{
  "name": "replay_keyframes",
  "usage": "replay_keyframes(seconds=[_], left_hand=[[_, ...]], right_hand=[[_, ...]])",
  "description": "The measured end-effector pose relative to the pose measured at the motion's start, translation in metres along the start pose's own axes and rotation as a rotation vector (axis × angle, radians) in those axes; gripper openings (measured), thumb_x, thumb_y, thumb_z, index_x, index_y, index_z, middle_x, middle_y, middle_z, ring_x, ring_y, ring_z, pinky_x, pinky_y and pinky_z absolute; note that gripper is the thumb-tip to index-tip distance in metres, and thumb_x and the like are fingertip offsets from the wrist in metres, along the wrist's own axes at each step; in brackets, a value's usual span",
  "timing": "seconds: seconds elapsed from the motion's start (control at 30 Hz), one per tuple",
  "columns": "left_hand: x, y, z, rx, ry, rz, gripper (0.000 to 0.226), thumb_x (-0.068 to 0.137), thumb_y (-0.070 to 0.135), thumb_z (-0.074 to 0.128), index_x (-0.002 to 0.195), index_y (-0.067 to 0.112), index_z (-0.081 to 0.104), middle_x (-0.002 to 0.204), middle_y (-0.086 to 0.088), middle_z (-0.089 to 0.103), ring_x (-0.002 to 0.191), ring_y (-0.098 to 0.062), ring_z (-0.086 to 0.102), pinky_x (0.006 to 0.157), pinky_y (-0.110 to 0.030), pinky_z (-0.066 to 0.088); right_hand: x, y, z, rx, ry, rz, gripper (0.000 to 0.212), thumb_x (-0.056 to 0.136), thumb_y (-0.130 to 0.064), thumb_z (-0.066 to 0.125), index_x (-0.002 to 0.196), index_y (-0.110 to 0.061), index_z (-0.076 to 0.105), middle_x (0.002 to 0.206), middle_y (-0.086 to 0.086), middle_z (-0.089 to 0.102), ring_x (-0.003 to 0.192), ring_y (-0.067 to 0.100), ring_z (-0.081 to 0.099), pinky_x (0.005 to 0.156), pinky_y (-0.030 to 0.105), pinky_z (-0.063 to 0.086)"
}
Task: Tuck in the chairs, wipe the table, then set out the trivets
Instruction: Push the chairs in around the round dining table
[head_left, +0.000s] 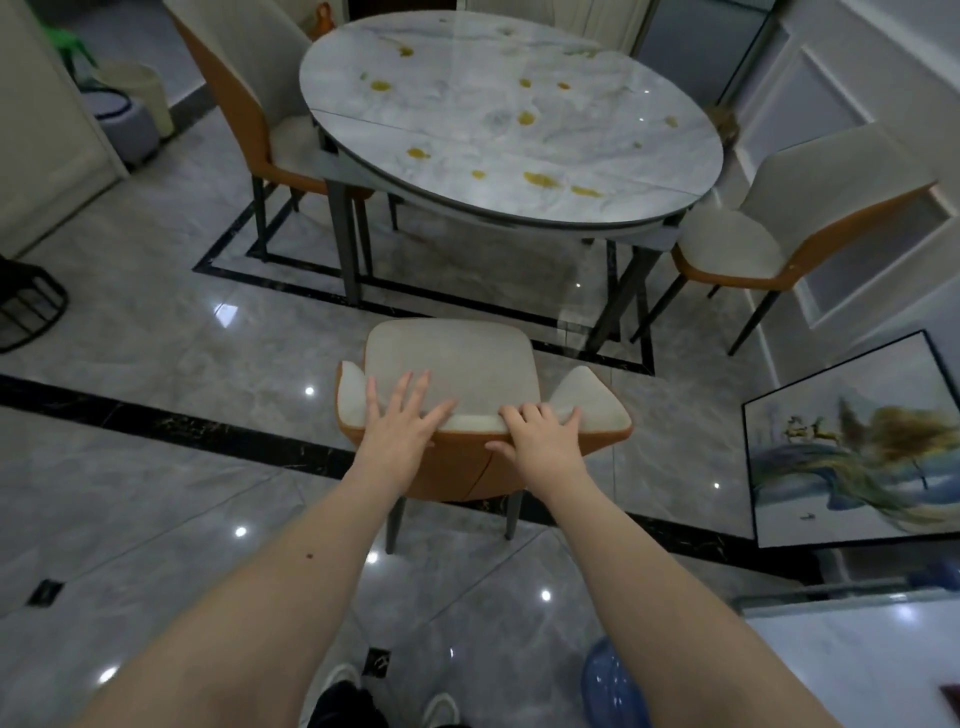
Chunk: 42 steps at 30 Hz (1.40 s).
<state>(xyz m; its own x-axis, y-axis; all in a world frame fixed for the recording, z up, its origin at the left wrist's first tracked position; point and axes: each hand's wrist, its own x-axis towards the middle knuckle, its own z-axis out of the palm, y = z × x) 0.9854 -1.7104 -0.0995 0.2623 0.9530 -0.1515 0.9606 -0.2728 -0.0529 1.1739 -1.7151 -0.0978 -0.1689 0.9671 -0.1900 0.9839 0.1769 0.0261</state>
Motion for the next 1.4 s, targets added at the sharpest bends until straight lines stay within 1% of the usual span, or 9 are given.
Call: replay_keyframes(seconds=[0.2,0.33,0.5,0.6,0.67,0.77,0.9,1.1,1.4], left_hand=[[0.027,-0.017,-0.008,0.055,0.078,0.001,0.062,0.097,0.031,0.043,0.147,0.039,0.006,0.157,-0.011,-0.007,0.145,-0.030,-0.011,0.113,-0.059,-0.008],[0.052,-0.036,-0.012,0.072,0.078,0.003,0.065,0.097,0.031,0.044,0.147,0.039,0.004,0.157,-0.011,-0.006,0.145,-0.030,-0.011,0.114,-0.058,-0.007],[0.094,-0.071,-0.014,0.057,0.080,0.015,0.070,0.093,0.023,0.053,0.146,0.040,0.010,0.157,-0.010,-0.002,0.145,-0.029,-0.008,0.113,-0.055,-0.008],[0.119,-0.091,-0.013,-0.021,-0.009,0.014,0.063,0.095,0.021,0.048,0.145,0.038,0.014,0.157,-0.008,0.001,0.145,-0.029,0.000,0.114,-0.053,-0.001],[0.135,-0.101,-0.012,-0.045,-0.059,0.022,0.056,0.097,0.024,0.044,0.144,0.037,0.017,0.157,-0.009,0.006,0.143,-0.030,0.009,0.114,-0.052,0.005],[0.160,-0.116,-0.014,-0.040,-0.043,0.066,0.050,0.097,0.025,0.042,0.142,0.034,0.022,0.152,-0.008,0.019,0.134,-0.030,0.027,0.110,-0.050,0.016],[0.195,-0.128,-0.020,-0.029,-0.028,0.136,0.048,0.095,0.025,0.045,0.139,0.030,0.026,0.140,-0.006,0.032,0.125,-0.031,0.035,0.106,-0.051,0.021],[0.252,-0.133,-0.028,-0.072,0.019,0.128,0.041,0.095,0.027,0.044,0.134,0.029,0.031,0.129,-0.006,0.041,0.120,-0.030,0.039,0.106,-0.050,0.021],[0.360,-0.112,-0.048,-0.073,0.037,0.106,0.046,0.095,0.027,0.045,0.138,0.029,0.028,0.132,-0.007,0.040,0.123,-0.030,0.038,0.109,-0.049,0.019]], right_hand=[[0.027,-0.005,-0.015,-0.011,0.037,0.015,0.050,0.094,-0.057,0.035,0.132,-0.025,0.038,0.124,0.002,0.052,0.121,0.025,0.043,0.104,0.066,0.017],[0.053,-0.014,-0.024,0.001,0.026,0.047,0.048,0.094,-0.056,0.036,0.130,-0.024,0.038,0.123,0.003,0.052,0.121,0.025,0.043,0.105,0.067,0.016],[0.097,-0.030,-0.031,0.022,0.005,0.103,0.051,0.094,-0.057,0.037,0.133,-0.023,0.037,0.126,0.005,0.050,0.124,0.027,0.041,0.106,0.068,0.014],[0.122,-0.041,-0.031,0.062,-0.045,0.133,0.051,0.094,-0.056,0.039,0.133,-0.023,0.036,0.128,0.005,0.048,0.126,0.026,0.038,0.106,0.069,0.012],[0.137,-0.047,-0.032,0.092,-0.087,0.159,0.050,0.094,-0.050,0.044,0.135,-0.023,0.035,0.130,0.005,0.046,0.128,0.026,0.036,0.106,0.069,0.010],[0.160,-0.048,-0.035,0.116,-0.101,0.183,0.047,0.095,-0.032,0.051,0.137,-0.022,0.032,0.131,0.007,0.043,0.127,0.027,0.034,0.107,0.070,0.008],[0.194,-0.045,-0.038,0.131,-0.097,0.225,0.044,0.095,-0.028,0.052,0.134,-0.023,0.033,0.129,0.006,0.044,0.127,0.028,0.034,0.106,0.070,0.006],[0.246,-0.026,-0.051,0.105,-0.095,0.248,0.044,0.095,-0.029,0.051,0.135,-0.023,0.032,0.128,0.007,0.044,0.125,0.030,0.036,0.107,0.070,0.011],[0.339,0.040,-0.064,0.097,-0.045,0.243,0.047,0.095,-0.031,0.051,0.137,-0.024,0.031,0.130,0.007,0.043,0.125,0.030,0.036,0.108,0.067,0.013]])
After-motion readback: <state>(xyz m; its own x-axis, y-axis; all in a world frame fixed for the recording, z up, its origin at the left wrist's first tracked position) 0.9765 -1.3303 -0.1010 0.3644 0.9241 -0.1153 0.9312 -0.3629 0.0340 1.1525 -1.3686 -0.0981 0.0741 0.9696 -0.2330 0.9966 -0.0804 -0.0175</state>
